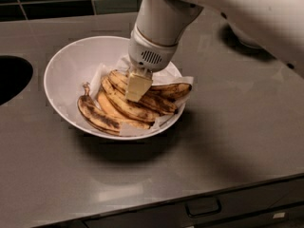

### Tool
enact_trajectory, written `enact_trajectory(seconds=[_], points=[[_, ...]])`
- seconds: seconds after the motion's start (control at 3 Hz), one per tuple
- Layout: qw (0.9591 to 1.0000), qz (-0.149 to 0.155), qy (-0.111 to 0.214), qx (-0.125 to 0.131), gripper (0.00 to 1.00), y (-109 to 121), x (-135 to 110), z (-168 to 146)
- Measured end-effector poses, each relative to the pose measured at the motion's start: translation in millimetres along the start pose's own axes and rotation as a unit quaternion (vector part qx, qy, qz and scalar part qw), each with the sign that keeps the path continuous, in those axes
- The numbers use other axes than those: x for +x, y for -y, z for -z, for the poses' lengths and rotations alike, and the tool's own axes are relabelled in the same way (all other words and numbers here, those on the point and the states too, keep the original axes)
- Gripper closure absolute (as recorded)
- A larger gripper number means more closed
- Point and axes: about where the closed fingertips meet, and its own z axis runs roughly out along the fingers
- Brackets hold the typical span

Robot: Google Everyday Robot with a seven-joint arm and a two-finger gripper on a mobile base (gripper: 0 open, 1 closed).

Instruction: Pick banana from white bowl

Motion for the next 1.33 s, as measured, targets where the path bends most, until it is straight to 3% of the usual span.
enact_trajectory(seconds=[0.33,0.67,1.0,1.33], points=[[1.0000,0.001,0.000,-0.005,0.61,1.1,-0.7,-2.5],[1.0000,0.004,0.003,-0.008,0.77,1.0,-2.3,-2.8],[1.0000,0.004,0.003,-0.008,1.00,0.9,-2.4,-2.8],[1.0000,0.005,0.003,-0.008,1.00,0.9,-2.4,-2.8]])
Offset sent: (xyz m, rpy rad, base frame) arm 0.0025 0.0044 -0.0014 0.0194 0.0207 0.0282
